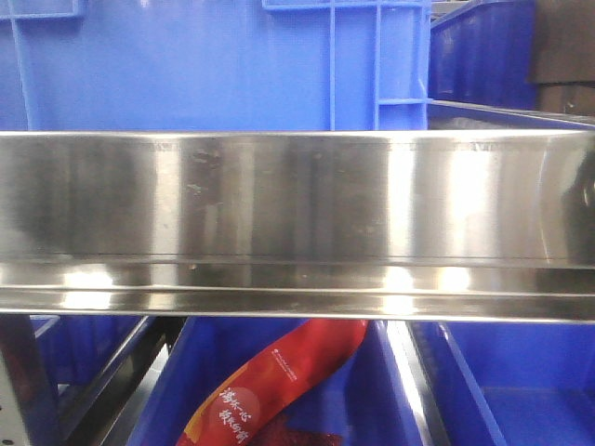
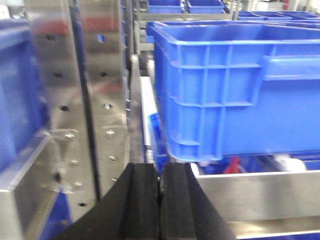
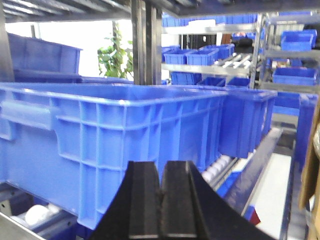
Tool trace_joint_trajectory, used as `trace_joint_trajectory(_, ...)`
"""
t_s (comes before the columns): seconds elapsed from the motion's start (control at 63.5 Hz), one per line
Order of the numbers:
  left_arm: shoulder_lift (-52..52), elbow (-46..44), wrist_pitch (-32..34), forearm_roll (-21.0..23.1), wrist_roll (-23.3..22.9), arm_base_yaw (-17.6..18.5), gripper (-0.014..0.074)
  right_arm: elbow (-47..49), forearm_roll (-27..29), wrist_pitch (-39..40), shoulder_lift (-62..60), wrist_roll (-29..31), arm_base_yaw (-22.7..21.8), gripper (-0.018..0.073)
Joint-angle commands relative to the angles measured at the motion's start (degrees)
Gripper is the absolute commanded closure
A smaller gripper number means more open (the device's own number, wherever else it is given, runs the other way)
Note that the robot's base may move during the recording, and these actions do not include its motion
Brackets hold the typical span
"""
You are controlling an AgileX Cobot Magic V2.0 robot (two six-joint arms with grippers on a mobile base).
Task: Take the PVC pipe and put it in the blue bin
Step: 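Raise both empty grippers up and out of the blue bin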
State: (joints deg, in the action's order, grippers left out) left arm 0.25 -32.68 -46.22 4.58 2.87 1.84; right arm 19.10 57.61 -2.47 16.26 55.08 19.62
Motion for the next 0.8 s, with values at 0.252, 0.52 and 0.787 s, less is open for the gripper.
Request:
trace_joint_trajectory(0.252, -0.25, 1.15, 5.82, 1.69, -0.42, -0.14, 0.0708, -0.17, 0.29, 1.29, -0.22, -0.11, -0.09, 0.0713)
trace_joint_trajectory(0.52, -0.25, 1.15, 6.88, 1.46, -0.42, -0.14, 0.0708, -0.17, 0.29, 1.29, -0.22, -0.11, -0.09, 0.0713)
trace_joint_trajectory(0.787, -0.25, 1.15, 6.88, 1.46, -0.42, -0.14, 0.0708, -0.17, 0.29, 1.20, -0.22, -0.11, -0.09, 0.0713)
